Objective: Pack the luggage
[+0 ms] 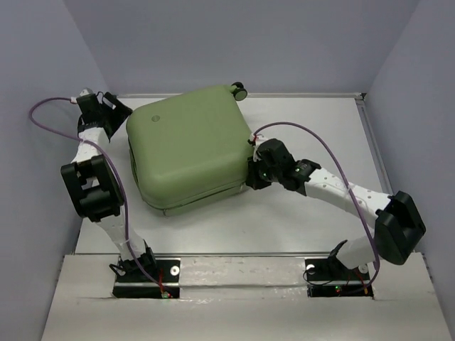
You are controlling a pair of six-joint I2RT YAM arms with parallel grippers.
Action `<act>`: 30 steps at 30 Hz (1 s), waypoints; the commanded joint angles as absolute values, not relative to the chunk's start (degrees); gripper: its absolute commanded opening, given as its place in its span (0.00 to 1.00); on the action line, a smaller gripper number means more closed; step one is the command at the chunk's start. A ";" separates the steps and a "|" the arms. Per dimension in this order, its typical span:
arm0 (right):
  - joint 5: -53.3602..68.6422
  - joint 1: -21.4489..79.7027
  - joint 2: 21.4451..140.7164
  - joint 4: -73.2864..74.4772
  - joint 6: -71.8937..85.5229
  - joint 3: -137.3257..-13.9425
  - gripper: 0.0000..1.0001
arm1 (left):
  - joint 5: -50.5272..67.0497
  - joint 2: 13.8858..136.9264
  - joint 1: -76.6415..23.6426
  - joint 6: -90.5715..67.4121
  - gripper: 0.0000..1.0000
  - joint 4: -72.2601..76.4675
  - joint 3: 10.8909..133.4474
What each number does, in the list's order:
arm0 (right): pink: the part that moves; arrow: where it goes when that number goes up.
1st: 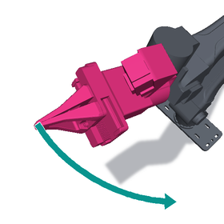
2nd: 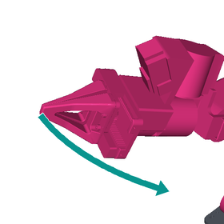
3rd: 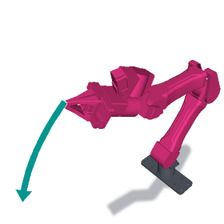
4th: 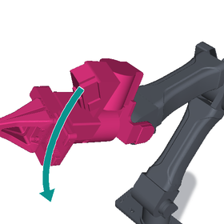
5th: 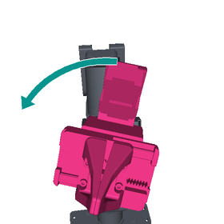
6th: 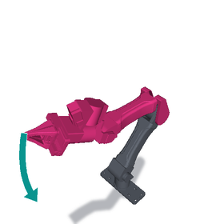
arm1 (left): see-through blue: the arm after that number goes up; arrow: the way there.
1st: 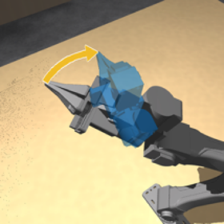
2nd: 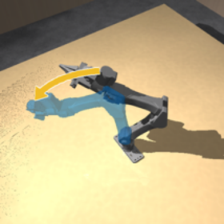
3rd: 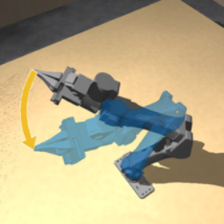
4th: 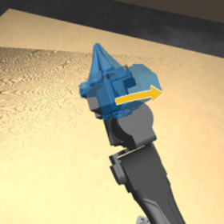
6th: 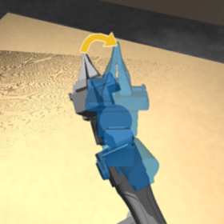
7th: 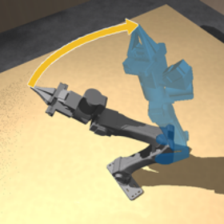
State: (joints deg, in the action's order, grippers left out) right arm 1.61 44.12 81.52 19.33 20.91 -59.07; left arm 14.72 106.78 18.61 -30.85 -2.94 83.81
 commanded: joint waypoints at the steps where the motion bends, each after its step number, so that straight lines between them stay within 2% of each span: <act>1: 4.80 37.37 84.18 9.23 18.81 -67.23 0.07 | 20.30 98.99 17.40 -33.39 0.94 2.17 70.10; 2: 6.40 36.22 84.98 8.62 18.72 -68.19 0.07 | 20.30 97.40 17.40 -34.27 0.94 3.59 70.05; 9: 13.35 28.75 92.72 7.64 17.49 -79.97 0.07 | 21.44 80.90 17.23 -37.70 0.93 9.05 46.01; 14: 14.77 25.22 96.24 12.73 17.05 -86.57 0.09 | 15.74 66.05 18.19 -34.99 0.96 5.19 41.66; 15: 14.33 25.22 95.72 13.70 16.44 -86.40 0.12 | 13.38 64.27 18.37 -34.37 0.97 3.27 42.27; 16: 13.72 25.22 95.02 14.23 16.61 -85.79 0.23 | 12.14 62.94 18.37 -33.76 0.98 1.95 43.32; 20: 12.65 25.22 88.26 14.41 17.14 -79.12 0.49 | 9.23 54.35 17.41 -32.26 0.99 0.09 47.02; 22: 13.53 25.22 83.09 14.33 18.10 -74.13 0.53 | 8.01 51.26 15.22 -31.38 0.99 0.26 46.50; 25: 16.60 28.90 77.36 10.47 18.90 -66.97 0.51 | 6.68 44.31 9.42 -29.19 0.99 0.09 44.57; 27: 17.23 33.55 72.63 5.57 19.86 -59.26 0.40 | 5.98 40.28 6.52 -27.08 0.99 -2.89 42.20; 28: 16.01 40.10 70.60 3.54 20.21 -54.89 0.38 | 7.37 39.47 4.94 -26.72 0.99 -5.42 41.23; 30: 12.41 45.85 70.14 -1.81 20.74 -51.78 0.36 | 11.92 37.45 4.57 -26.19 0.99 -7.63 36.86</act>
State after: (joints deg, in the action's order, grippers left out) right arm 13.34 32.82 72.58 9.74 19.27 -59.33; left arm 8.38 40.40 6.07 -30.09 -1.61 42.81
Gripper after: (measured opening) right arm 0.386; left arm 0.990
